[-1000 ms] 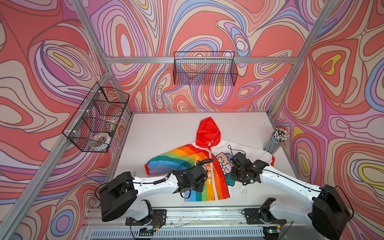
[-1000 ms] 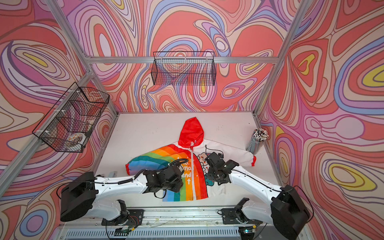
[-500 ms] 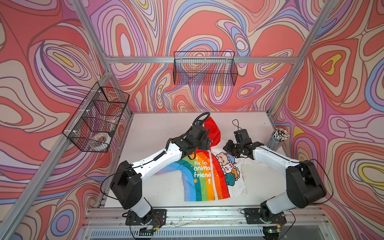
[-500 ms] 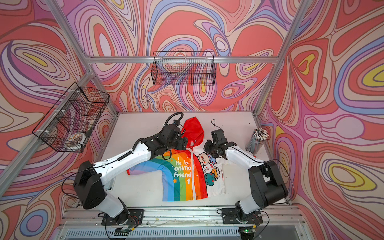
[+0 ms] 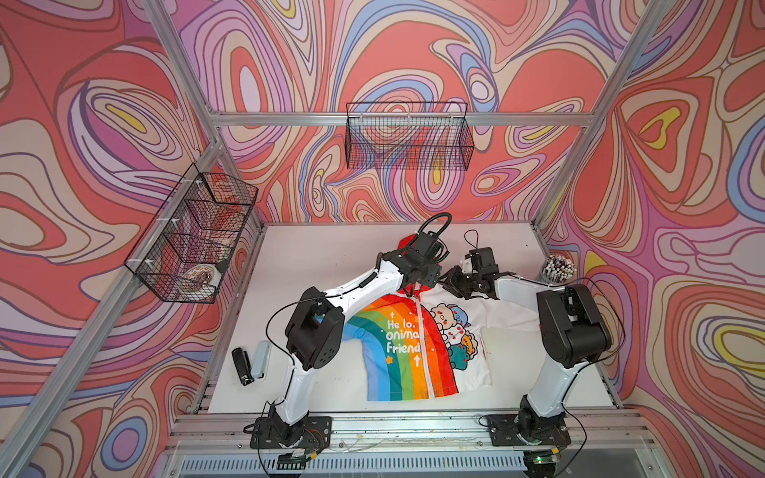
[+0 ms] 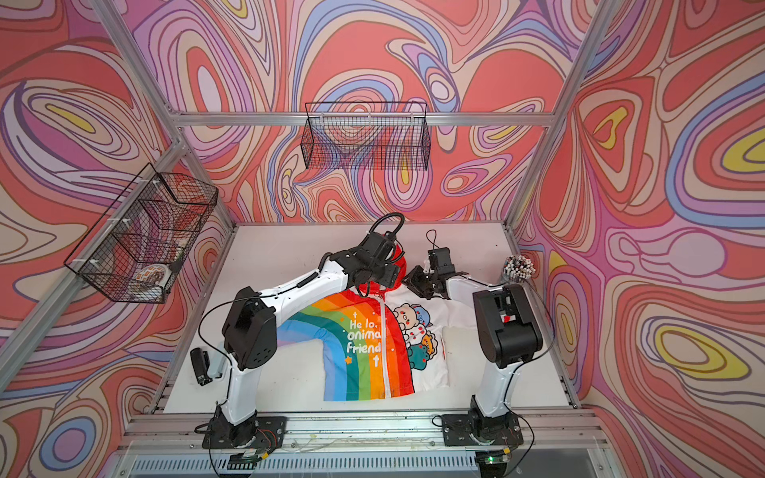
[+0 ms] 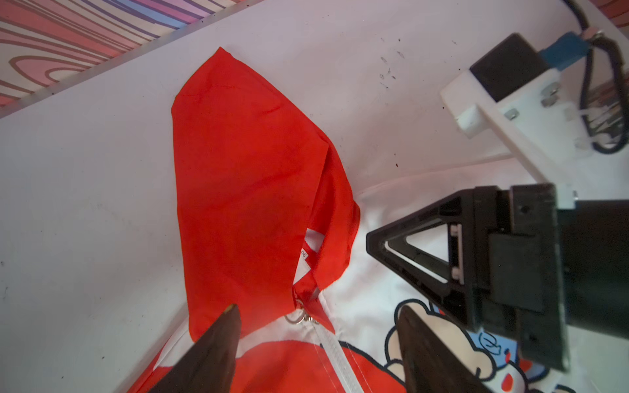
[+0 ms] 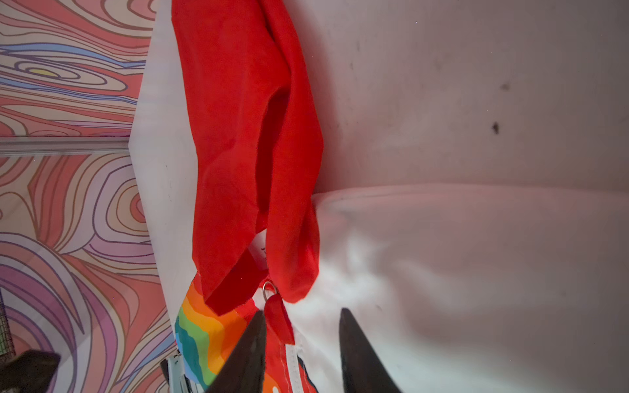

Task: Unzip the jacket
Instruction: Flatten out the jacket at the center of the board.

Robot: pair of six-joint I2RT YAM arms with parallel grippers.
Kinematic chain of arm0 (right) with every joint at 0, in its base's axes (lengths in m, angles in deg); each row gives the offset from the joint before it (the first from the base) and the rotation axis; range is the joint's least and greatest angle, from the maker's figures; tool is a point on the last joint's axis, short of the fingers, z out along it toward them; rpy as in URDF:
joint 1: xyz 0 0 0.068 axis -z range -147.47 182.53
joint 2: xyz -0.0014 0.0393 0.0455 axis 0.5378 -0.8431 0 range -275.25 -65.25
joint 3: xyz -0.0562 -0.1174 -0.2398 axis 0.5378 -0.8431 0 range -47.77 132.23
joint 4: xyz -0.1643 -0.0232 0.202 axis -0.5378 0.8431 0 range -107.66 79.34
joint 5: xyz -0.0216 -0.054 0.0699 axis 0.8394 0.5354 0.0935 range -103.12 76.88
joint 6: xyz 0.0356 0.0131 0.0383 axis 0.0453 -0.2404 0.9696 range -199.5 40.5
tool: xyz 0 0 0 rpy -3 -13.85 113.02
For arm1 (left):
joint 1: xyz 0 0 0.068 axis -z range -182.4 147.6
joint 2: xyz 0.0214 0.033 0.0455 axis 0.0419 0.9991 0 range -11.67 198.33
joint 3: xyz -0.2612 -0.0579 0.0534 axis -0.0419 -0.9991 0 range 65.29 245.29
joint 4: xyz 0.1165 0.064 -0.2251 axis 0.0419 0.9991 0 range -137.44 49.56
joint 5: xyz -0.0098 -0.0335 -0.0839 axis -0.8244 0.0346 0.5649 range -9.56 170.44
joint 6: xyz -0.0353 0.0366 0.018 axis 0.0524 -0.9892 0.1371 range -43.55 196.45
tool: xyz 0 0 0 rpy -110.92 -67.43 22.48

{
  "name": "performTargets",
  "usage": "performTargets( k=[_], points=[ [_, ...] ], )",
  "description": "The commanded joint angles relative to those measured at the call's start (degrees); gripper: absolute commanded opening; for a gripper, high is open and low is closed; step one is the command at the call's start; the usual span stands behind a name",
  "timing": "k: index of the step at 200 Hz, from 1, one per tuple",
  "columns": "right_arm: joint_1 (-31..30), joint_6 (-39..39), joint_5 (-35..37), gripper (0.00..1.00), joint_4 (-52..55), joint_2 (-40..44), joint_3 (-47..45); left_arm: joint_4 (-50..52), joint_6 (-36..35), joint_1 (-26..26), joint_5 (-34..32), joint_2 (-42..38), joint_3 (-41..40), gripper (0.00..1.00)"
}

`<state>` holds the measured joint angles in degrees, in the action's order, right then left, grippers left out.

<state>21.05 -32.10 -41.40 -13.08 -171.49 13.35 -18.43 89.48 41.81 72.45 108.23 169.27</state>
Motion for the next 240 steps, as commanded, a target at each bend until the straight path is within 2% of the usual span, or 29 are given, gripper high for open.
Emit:
performTargets(
  k=[1, 21, 59, 108, 157, 179, 203, 240],
  points=[
    [0.59, -0.71, -3.17, 0.44, -1.79, -2.36, 2.49, 5.19, -2.03, -0.08, -0.87, 3.12, 3.54, 0.75],
    [0.54, -1.3, -3.98, 0.48, -1.03, -4.34, 4.39, 5.64, -2.63, -0.08, -0.55, 5.02, 4.8, 0.76],
    [0.58, -1.93, -4.13, 0.47, -0.1, -7.26, 7.3, 7.51, -3.76, -0.08, -3.4, 8.6, 6.69, 0.77],
    [0.6, -2.17, -3.08, 0.41, 2.01, -10.89, 10.73, 10.25, -3.83, -0.43, -8.13, 13.18, 9.79, 0.75],
    [0.69, -3.66, 1.24, 0.33, 5.81, -13.04, 12.52, 12.33, -0.86, -2.53, -12.32, 14.77, 10.31, 0.67],
    [0.69, -3.85, 3.0, 0.26, 7.06, -13.63, 12.96, 14.52, 1.12, -3.63, -14.96, 15.15, 11.24, 0.62],
    [0.68, -4.07, 4.99, 0.19, 8.24, -13.65, 12.8, 14.76, 3.22, -5.01, -17.37, 13.46, 9.43, 0.58],
    [0.68, -4.74, 6.69, 0.18, 9.2, -13.12, 12.26, 12.82, 7.68, -7.99, -18.12, 8.82, 2.77, 0.57]
  ],
)
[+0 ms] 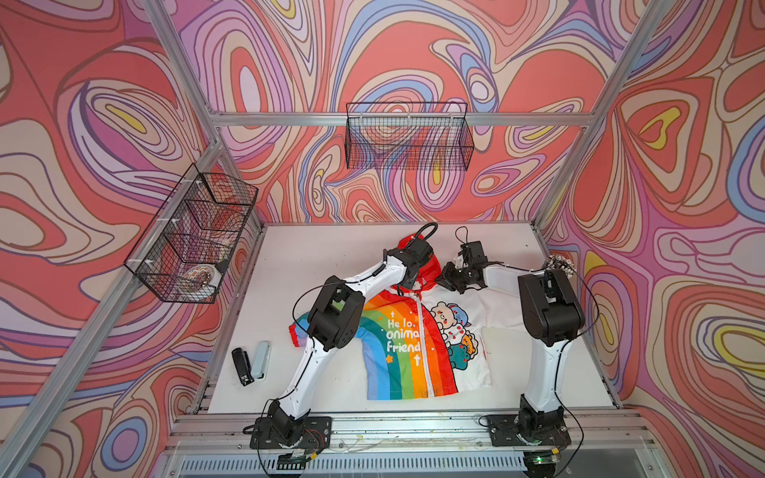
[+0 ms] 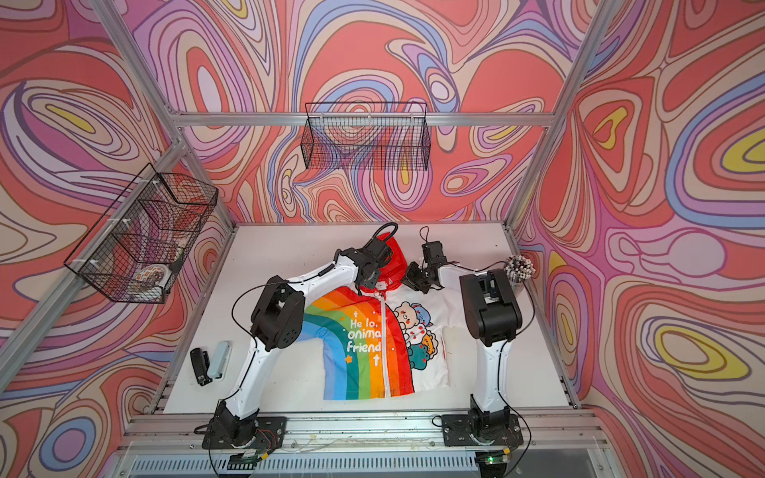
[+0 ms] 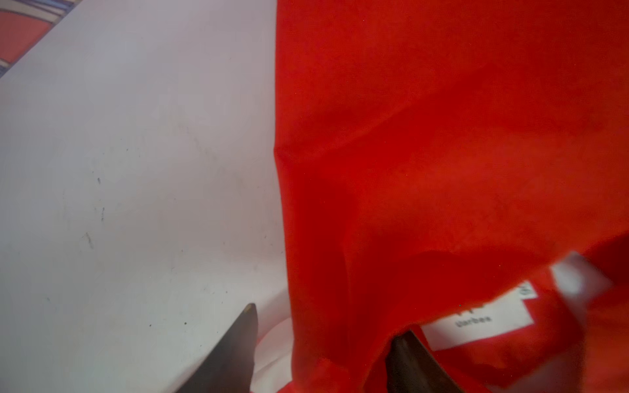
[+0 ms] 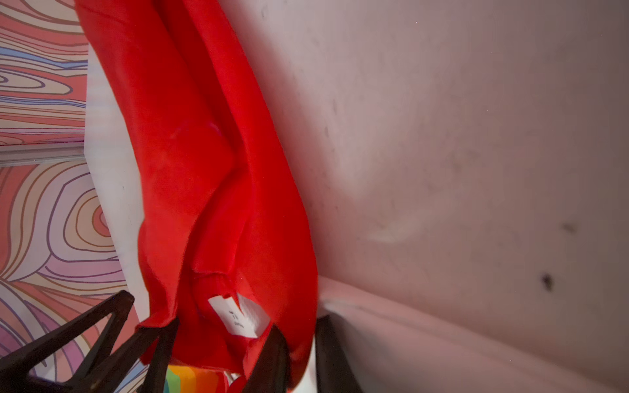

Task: Unzip the jacket
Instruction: Flatten out the jacket at the center of the board.

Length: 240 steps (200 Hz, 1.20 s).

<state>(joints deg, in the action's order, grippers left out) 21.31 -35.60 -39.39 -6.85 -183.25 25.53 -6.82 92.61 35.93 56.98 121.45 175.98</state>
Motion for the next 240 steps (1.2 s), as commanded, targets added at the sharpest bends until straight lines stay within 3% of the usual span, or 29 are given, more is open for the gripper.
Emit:
performTargets(
  k=[1, 34, 69, 107, 138, 180, 240],
  points=[
    [0.42, -1.26, 4.7, 0.18, 2.98, -1.36, 0.04, 1.13, 4.65, -2.16, -2.65, -4.56, -4.19, 0.57],
    [0.5, -1.83, 5.38, 0.18, 3.47, -1.21, -0.15, -1.34, 7.7, -4.09, -2.33, -8.57, -10.7, 0.55],
    [0.5, -2.15, 5.69, 0.18, 3.85, -0.92, -0.09, -2.88, 9.6, -5.51, -0.56, -10.15, -14.26, 0.47],
    [0.5, -2.98, 6.06, 0.17, 4.05, -0.15, -0.73, -6.16, 10.65, -6.97, 5.72, -11.4, -16.77, 0.42],
    [0.5, -3.39, 5.27, 0.17, 3.88, -0.24, -0.78, -10.01, 10.27, -7.95, 11.52, -12.63, -17.73, 0.5],
    [0.5, -3.49, 4.55, 0.17, 3.78, -0.48, -0.68, -9.31, 7.58, -7.98, 15.01, -9.3, -12.09, 0.59],
    [0.5, -3.83, 4.46, 0.18, 4.13, -0.51, -0.44, -8.12, 6.84, -7.98, 16.77, -5.1, -7.01, 0.58]
  ],
)
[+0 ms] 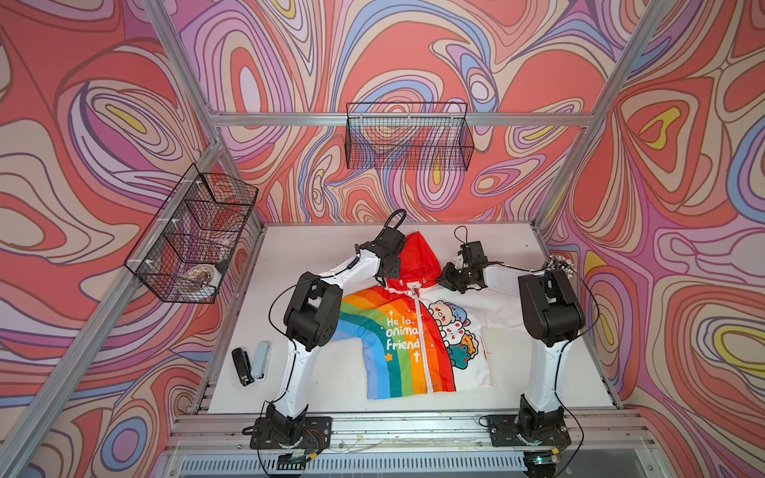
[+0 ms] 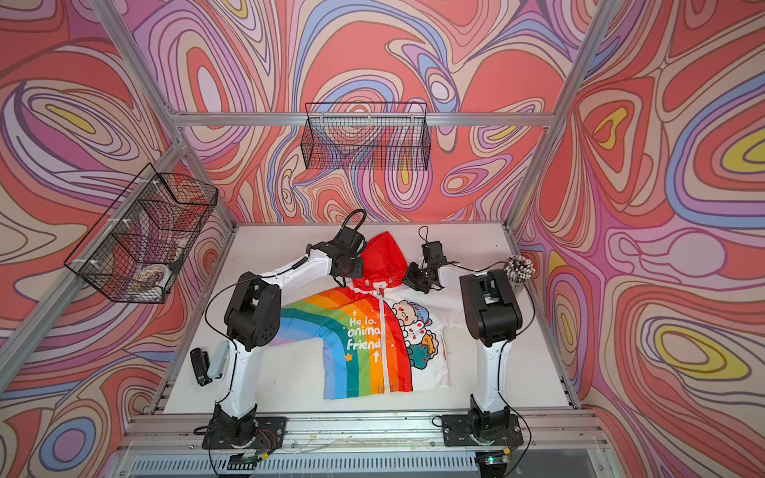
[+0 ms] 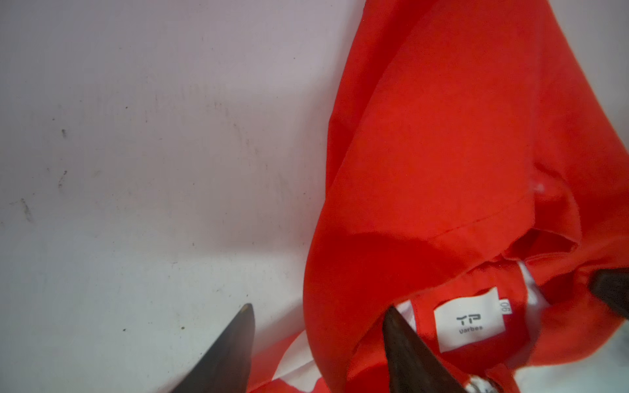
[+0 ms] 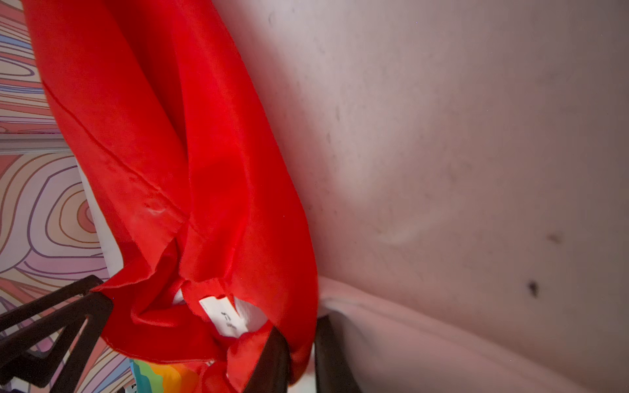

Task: Unzip the jacket
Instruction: Flatten out the jacket at the center of the board.

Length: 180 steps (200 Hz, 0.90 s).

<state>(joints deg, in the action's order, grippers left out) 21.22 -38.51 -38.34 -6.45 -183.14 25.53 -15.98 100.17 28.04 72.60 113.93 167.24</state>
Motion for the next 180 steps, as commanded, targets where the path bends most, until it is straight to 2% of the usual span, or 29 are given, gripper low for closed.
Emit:
performTargets(
  k=[1, 17, 49, 66, 85, 111, 168, 180],
  points=[
    [0.59, -0.92, 3.41, 0.17, 3.74, -0.6, -0.44, 1.05, -0.71, -0.06, 1.19, 2.44, 1.79, 0.58],
    [0.59, -1.04, 3.42, 0.18, 3.87, -0.57, -0.44, 0.9, -0.81, -0.11, 1.42, 2.74, 1.92, 0.52],
    [0.59, -1.13, 3.75, 0.17, 3.99, -0.41, -0.39, 1.29, -1.18, -0.2, 0.77, 3.36, 2.76, 0.34],
    [0.59, -1.25, 4.48, 0.16, 4.18, -0.01, -0.44, 2.16, -1.32, -0.33, -0.34, 3.6, 3.36, 0.17],
    [0.63, -1.27, 5.46, 0.1, 4.35, 0.23, -0.54, 2.14, -0.84, -0.93, -1.11, 2.66, 2.58, 0.0],
    [0.61, -1.17, 6.3, 0.0, 4.49, 0.48, -0.7, -0.08, 0.21, -2.09, -0.72, -0.34, -0.86, 0.0],
    [0.65, -1.31, 7.63, 0.0, 5.24, 1.16, -0.78, -2.89, 4.95, -5.9, 1.59, -3.38, -7.18, 0.0],
    [0.59, -2.07, 7.51, 0.0, 4.77, 1.76, -0.98, -3.24, 5.18, -6.33, 3.0, -2.97, -7.56, 0.07]
  ],
)
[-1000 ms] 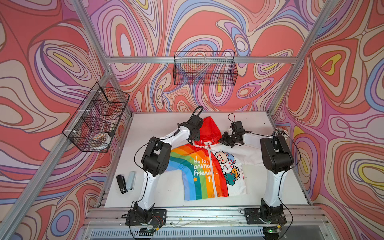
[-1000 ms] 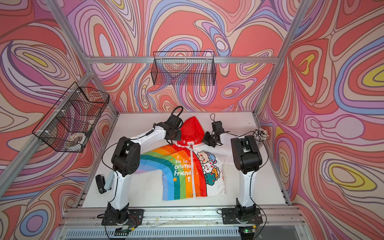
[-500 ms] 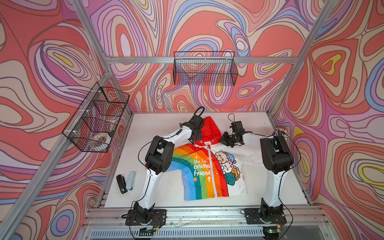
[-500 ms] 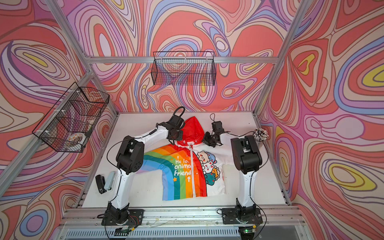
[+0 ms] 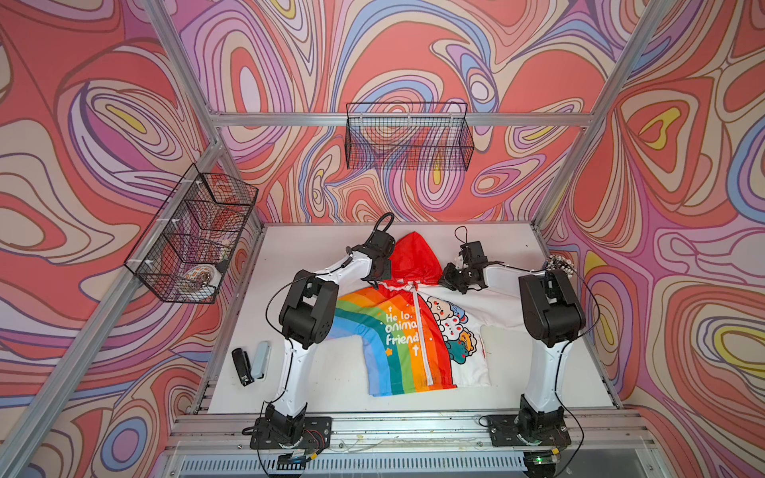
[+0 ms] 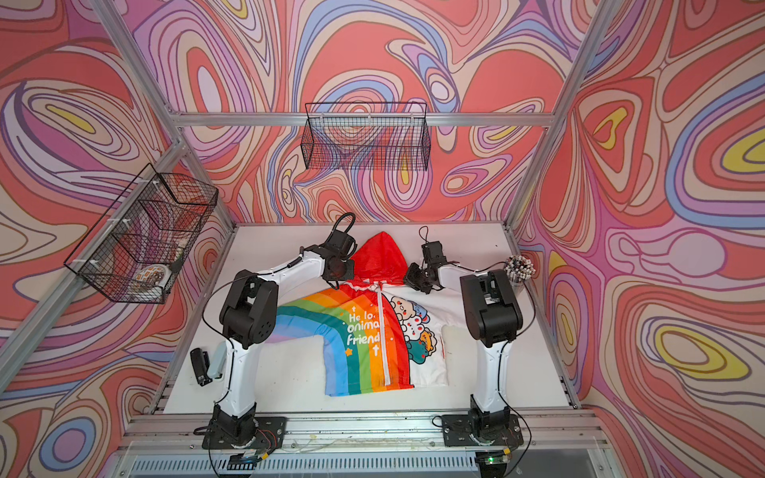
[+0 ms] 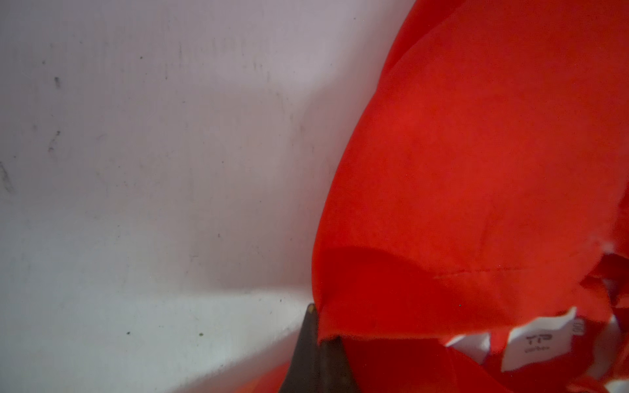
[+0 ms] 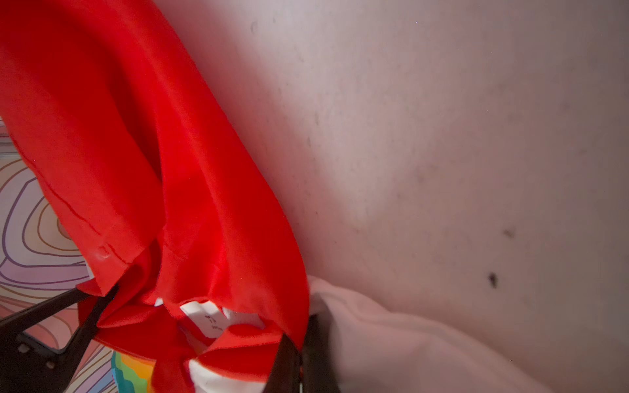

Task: Unzip the jacket
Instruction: Flatten out the jacket at the center of the board.

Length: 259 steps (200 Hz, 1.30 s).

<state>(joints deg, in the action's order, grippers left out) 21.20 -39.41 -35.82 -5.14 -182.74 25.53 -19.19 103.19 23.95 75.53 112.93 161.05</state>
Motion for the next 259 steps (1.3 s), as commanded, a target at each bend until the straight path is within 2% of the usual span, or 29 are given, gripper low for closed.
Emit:
performTargets(
  k=[1, 11, 36, 65, 111, 146, 199, 223, 259],
  points=[
    [0.61, -1.21, 4.97, 0.0, 3.34, 1.46, -1.02, -0.03, 2.17, -2.25, 0.12, -1.93, -1.42, 0.07],
    [0.61, -1.96, 5.07, 0.01, 1.98, 2.49, -1.55, -0.36, 2.11, -2.24, 1.08, -1.67, -1.46, 0.14],
    [0.45, -5.69, 6.48, 0.25, 0.06, 5.12, -2.11, -0.81, 2.47, -2.24, 3.1, -0.97, -1.37, 0.28],
    [-1.07, -13.65, 10.92, 0.43, 1.42, 7.56, -0.93, -1.19, 2.61, -2.22, 4.04, -0.7, -1.21, 0.37],
    [-6.75, -24.96, 18.7, 0.59, 9.29, 3.91, 7.86, -1.06, 2.61, -2.22, 5.17, 0.27, 0.63, 0.49],
    [-11.14, -28.83, 24.12, 0.66, 14.09, -1.6, 14.92, -0.04, 2.17, -2.26, 5.52, 1.49, 2.61, 0.47],
    [-12.67, -28.85, 31.96, 0.67, 18.73, -8.17, 22.1, 0.83, 1.75, -2.22, 6.0, 2.84, 4.04, 0.45],
    [-12.74, -28.72, 34.05, 0.68, 19.97, -10.26, 24.19, 0.98, 1.73, -2.27, 5.95, 3.37, 4.22, 0.39],
    [-12.68, -26.75, 41.62, 0.65, 22.02, -12.05, 26.74, 2.06, 1.95, -2.24, 4.79, 4.07, 4.48, 0.17]
  ],
)
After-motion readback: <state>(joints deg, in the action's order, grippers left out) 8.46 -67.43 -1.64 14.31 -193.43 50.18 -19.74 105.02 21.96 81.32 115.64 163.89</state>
